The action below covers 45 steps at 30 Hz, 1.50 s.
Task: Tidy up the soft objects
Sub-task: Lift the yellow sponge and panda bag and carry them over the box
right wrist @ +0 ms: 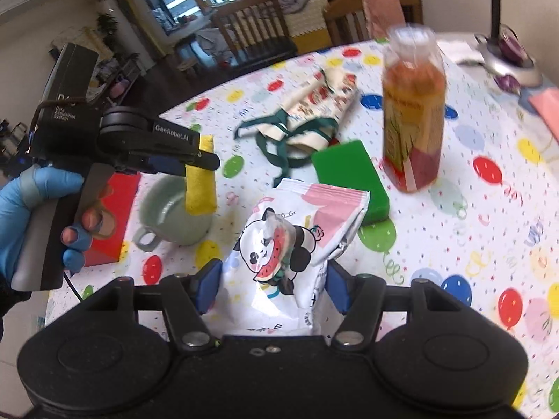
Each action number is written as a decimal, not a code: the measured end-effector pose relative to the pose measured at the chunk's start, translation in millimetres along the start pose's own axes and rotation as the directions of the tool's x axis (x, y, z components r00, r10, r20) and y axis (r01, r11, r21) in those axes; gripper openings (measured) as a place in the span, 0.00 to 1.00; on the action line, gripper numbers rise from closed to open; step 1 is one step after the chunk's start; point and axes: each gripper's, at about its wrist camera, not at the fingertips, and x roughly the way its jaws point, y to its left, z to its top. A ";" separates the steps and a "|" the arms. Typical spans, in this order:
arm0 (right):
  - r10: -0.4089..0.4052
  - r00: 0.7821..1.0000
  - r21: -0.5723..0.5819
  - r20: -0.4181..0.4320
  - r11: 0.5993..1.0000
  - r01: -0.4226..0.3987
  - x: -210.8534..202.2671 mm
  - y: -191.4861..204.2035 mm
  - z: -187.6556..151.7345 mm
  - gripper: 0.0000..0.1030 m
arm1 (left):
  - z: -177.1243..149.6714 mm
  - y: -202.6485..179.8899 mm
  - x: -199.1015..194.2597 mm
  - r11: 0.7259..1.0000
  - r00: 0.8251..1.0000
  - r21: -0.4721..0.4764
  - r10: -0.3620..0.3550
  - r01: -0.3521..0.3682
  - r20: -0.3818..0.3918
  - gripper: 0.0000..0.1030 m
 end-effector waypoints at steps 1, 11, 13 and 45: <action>0.004 1.000 -0.013 0.004 1.000 -0.004 -3.8 3.2 1.2 0.60 | -1.9 1.5 -7.1 1.000 1.000 0.001 -0.006 0.006 0.005 0.37; 0.060 0.997 -0.136 0.045 0.989 -0.054 -26.0 48.2 20.5 0.60 | -24.2 38.6 -80.6 0.999 0.997 -0.005 -0.038 0.039 0.065 0.37; 0.079 0.996 -0.155 0.048 0.985 -0.071 -27.2 59.2 24.8 0.60 | -28.7 50.6 -94.1 0.999 0.996 -0.017 -0.039 0.040 0.078 0.37; 0.198 0.980 -0.387 -0.016 0.903 -0.189 58.4 284.5 52.2 0.60 | -61.7 305.1 -214.0 0.976 0.980 -0.180 0.147 -0.122 0.133 0.37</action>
